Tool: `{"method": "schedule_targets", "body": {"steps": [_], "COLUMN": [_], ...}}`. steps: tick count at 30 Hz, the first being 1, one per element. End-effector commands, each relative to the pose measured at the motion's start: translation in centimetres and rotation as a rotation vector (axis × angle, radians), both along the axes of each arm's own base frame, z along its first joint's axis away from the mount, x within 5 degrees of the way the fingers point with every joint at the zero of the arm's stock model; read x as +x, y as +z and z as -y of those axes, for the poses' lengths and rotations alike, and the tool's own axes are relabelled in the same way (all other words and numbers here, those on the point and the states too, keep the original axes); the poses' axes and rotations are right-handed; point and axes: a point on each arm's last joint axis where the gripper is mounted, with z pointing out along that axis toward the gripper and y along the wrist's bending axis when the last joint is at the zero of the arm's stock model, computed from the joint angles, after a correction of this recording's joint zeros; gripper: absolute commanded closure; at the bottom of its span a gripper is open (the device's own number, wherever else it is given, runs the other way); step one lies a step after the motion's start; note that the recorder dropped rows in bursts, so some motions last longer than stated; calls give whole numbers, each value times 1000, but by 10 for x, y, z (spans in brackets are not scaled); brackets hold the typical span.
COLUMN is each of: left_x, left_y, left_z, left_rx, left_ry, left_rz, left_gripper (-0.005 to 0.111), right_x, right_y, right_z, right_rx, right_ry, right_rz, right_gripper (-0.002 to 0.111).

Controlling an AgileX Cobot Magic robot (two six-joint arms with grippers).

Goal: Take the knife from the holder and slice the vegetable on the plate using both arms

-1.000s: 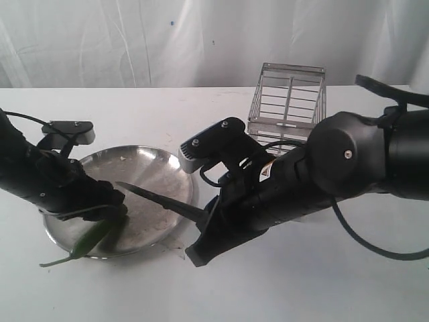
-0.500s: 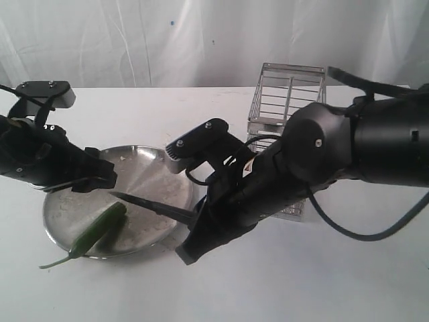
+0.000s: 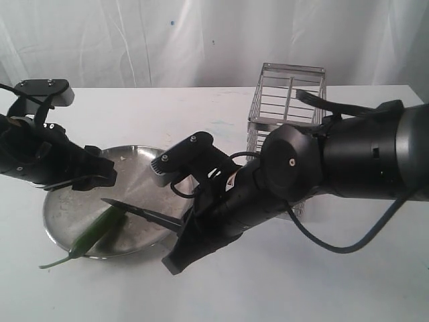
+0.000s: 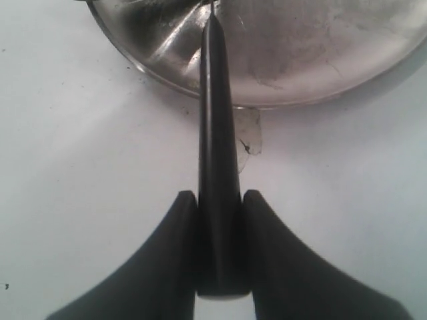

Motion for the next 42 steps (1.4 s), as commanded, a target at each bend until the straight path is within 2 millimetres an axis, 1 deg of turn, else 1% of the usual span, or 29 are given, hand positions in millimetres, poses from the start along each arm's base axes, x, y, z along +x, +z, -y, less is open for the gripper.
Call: {"method": "schedule_targets", "body": {"steps": [1,16,23,30,33,36,42], "left_x": [-1,-2,-3,-1,3,9,18], "left_y": [4,4,3,3,-4,-19,-32], "left_z": [0,0,0,1,3,5,6], "left_rx": [-10,-10,-10,-21,-32,-10,1], "left_ry": [2,-1,-5,10,11,-15,-10], "left_rz": [4,-3,-15,-3,-18,-60,-60], "left_gripper": [41,41,41,41,41,41,41], "right_x": [3,3,4,3,3,3,2], "right_y": [4,4,-7,-7,-7,-7,-7], "right_z": [-2,-2,-3,-3,-3,-3,-3], "right_rx": [24,28,2,0,-2,-2,-6], "right_ry": [-18,-32,-30,-28,-27,-27,-24], "right_rz": [26,14,-17,-20,-24,-24,-30], "right_gripper": [108,108,108,108,108,108,108]}}
